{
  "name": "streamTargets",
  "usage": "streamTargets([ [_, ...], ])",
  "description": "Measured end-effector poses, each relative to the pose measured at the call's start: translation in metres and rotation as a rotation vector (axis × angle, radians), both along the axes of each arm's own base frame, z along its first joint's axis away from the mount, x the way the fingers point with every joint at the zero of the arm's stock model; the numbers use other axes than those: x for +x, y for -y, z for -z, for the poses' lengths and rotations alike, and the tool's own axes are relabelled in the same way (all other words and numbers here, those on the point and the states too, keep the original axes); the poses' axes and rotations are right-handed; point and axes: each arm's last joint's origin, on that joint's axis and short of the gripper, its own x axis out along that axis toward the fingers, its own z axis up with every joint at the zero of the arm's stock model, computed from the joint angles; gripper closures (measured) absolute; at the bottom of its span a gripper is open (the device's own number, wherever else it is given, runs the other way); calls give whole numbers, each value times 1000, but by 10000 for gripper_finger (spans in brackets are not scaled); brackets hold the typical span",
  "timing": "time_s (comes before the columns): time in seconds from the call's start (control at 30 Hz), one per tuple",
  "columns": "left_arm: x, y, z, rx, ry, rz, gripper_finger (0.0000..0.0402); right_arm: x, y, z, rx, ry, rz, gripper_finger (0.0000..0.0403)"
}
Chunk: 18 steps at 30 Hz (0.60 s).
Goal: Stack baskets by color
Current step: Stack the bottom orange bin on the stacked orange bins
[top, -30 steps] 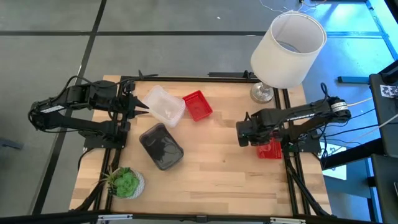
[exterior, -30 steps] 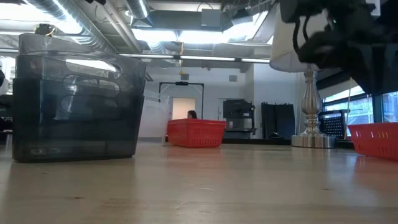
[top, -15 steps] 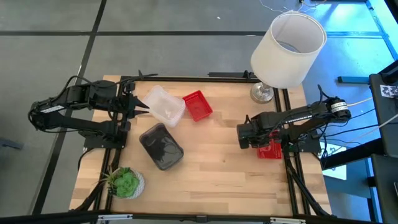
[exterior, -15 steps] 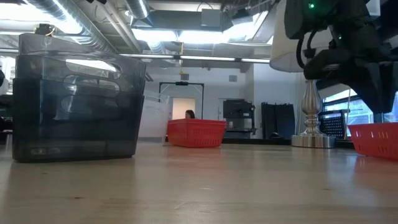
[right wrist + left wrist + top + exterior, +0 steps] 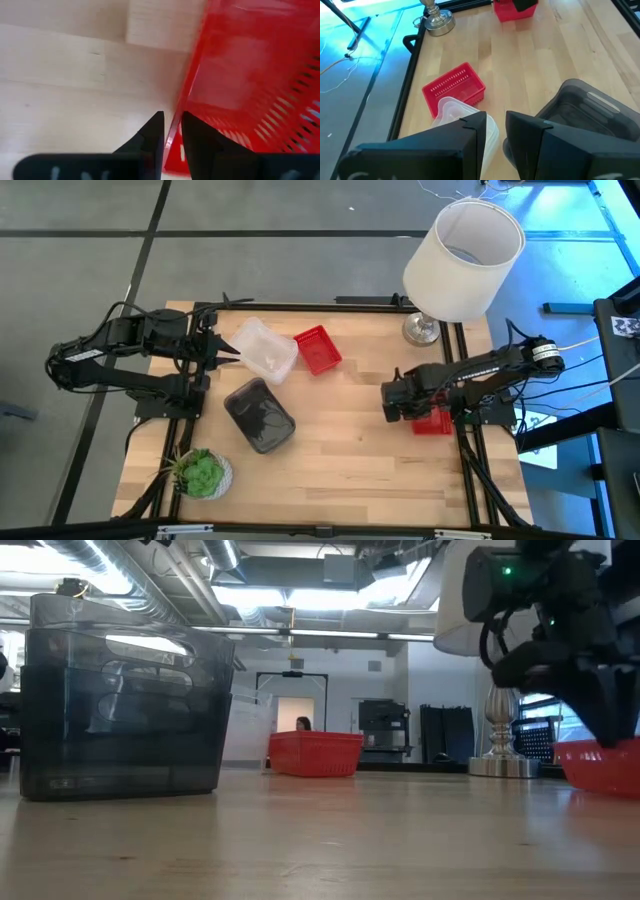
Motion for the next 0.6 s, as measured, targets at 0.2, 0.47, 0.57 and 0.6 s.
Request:
streamTargets([
  [0.2,0,0,0,1,0,1,335,-1,2,18,-10,68,5,349],
  [0.47,0,0,0,1,0,0,335,18,6,-4,-8,167,19,389],
  [0.57,0,0,0,1,0,0,335,35,9,-28,-45,276,-4,395],
  [0.6,0,0,0,1,0,1,335,42,10,-38,-68,317,0,395],
])
